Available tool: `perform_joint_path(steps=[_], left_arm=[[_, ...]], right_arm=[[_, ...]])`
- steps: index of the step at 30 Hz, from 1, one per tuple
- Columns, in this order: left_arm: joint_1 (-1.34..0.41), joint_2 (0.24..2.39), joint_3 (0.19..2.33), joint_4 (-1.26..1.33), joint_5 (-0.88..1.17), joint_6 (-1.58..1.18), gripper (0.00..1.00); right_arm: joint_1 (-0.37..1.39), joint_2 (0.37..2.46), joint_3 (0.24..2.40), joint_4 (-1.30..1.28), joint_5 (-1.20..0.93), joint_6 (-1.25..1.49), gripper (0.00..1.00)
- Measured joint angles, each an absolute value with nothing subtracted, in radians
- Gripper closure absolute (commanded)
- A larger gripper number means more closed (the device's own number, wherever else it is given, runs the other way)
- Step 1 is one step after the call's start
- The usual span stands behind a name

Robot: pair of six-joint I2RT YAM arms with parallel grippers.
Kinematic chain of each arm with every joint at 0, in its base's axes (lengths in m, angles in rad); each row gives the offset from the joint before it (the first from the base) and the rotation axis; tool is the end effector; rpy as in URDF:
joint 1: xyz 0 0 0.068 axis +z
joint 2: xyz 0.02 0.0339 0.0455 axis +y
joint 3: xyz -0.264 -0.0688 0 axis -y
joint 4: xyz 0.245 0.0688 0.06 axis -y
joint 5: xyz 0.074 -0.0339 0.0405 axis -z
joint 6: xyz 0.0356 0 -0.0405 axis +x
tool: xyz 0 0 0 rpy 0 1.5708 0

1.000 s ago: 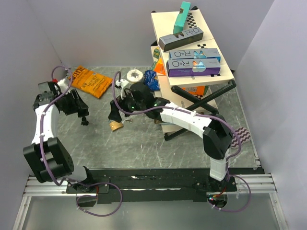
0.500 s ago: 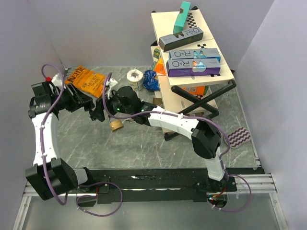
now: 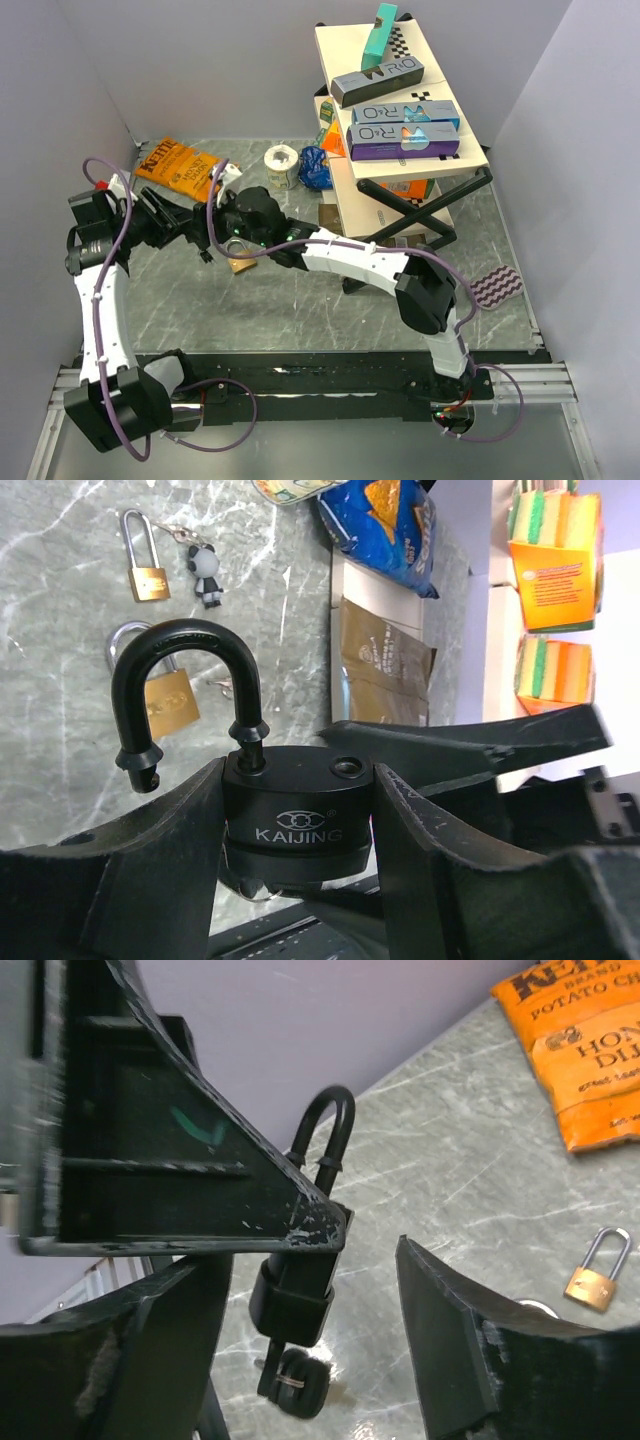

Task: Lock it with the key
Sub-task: Pick up the lock from the center of the board.

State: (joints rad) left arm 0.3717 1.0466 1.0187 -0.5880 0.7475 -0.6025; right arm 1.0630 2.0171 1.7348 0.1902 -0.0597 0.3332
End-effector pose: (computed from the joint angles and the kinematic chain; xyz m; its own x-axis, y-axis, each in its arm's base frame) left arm 0.2102 0.0560 0.3374 -0.5855 -0.6743 -0.4500 -0.0985 0.6101 -0.7861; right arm 0.2389 0.4336 0.3309 -0.3370 0.0658 -0.9392 -0.8370 0.4359 0.3309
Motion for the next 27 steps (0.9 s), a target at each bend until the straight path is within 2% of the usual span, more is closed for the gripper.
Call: perform_joint_path(steps=[6, 9, 10, 13, 15, 18, 19, 20, 21, 22, 24, 25, 27], left_arm=[[0.372, 0.987, 1.008, -0.556, 0.746, -0.662, 0.99], [0.372, 0.959, 0.997, -0.526, 0.746, -0.697, 0.99], [0.372, 0.954, 0.994, -0.517, 0.746, -0.705, 0.99], [0.372, 0.947, 0.985, -0.498, 0.744, -0.726, 0.99], [0.372, 0.947, 0.98, -0.493, 0.744, -0.732, 0.99], [0.372, 0.943, 0.971, -0.482, 0.746, -0.741, 0.99], [0.372, 0.941, 0.968, -0.479, 0.744, -0.745, 0.96], [0.372, 0.94, 0.968, -0.477, 0.744, -0.746, 0.91], [0.372, 0.939, 0.968, -0.477, 0.744, -0.746, 0.76], [0.372, 0.937, 0.968, -0.476, 0.744, -0.746, 0.63], [0.372, 0.937, 0.968, -0.477, 0.744, -0.745, 0.49], [0.372, 0.937, 0.968, -0.478, 0.744, -0.744, 0.35], [0.372, 0.937, 0.968, -0.485, 0.745, -0.734, 0.23]], right_arm=[[1.082, 2.033, 1.735, 0.194, -0.031, 0.324, 0.29], [1.086, 2.035, 1.735, 0.194, -0.023, 0.324, 0.36], [1.087, 2.035, 1.735, 0.195, -0.02, 0.323, 0.43], [1.089, 2.035, 1.734, 0.196, -0.017, 0.323, 0.56], [1.093, 2.035, 1.734, 0.199, -0.015, 0.323, 0.62], [1.097, 2.035, 1.734, 0.199, -0.003, 0.329, 0.75], [1.097, 2.035, 1.734, 0.198, -0.002, 0.327, 0.89], [1.097, 2.035, 1.734, 0.198, 0.0, 0.325, 0.95], [1.097, 2.035, 1.734, 0.2, -0.001, 0.324, 1.0], [1.097, 2.035, 1.734, 0.201, -0.001, 0.324, 1.0], [1.097, 2.035, 1.734, 0.202, -0.002, 0.32, 1.0], [1.097, 2.035, 1.734, 0.202, -0.004, 0.318, 1.0], [1.097, 2.034, 1.726, 0.211, -0.009, 0.315, 1.0]])
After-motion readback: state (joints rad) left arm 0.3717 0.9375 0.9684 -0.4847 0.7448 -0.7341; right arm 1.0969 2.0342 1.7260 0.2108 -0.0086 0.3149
